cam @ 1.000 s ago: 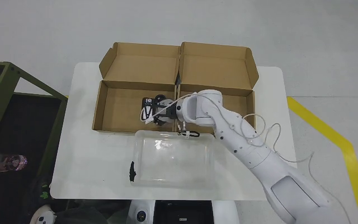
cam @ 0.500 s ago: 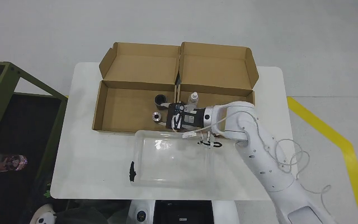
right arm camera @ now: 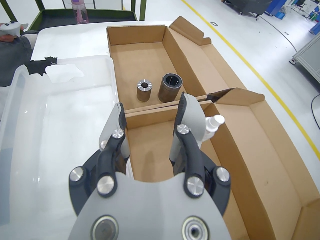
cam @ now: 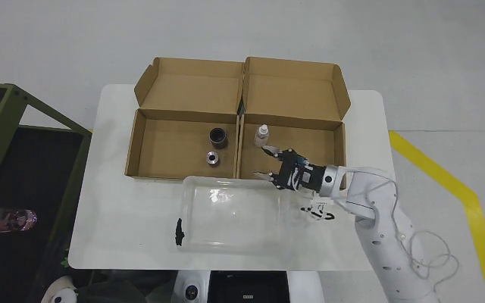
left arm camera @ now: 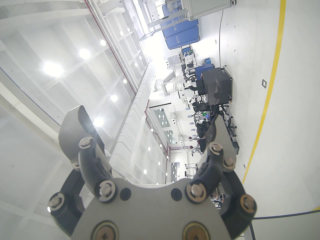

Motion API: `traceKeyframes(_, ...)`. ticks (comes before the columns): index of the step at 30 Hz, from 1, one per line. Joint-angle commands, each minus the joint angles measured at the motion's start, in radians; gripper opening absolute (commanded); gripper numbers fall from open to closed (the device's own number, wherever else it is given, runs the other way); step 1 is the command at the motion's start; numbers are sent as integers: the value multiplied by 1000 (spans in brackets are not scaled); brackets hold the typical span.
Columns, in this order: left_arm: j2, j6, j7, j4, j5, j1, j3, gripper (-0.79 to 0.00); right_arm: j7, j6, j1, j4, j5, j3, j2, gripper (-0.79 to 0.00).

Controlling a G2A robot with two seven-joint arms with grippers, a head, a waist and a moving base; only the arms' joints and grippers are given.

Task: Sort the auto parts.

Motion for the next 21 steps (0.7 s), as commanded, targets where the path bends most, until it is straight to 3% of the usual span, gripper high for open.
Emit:
traceKeyframes(1, 0, 0, 0, 0, 0, 0, 0, 0, -54, 4, -37, -11, -29, 31, 7, -397)
traceKeyframes(6, 0, 0, 0, 0, 0, 0, 0, 0, -185, 41, -127, -26, -102, 108, 23, -332)
traceKeyframes(21, 0, 0, 0, 0, 0, 0, 0, 0, -525, 200, -354, -33, -179, 316, 54, -323)
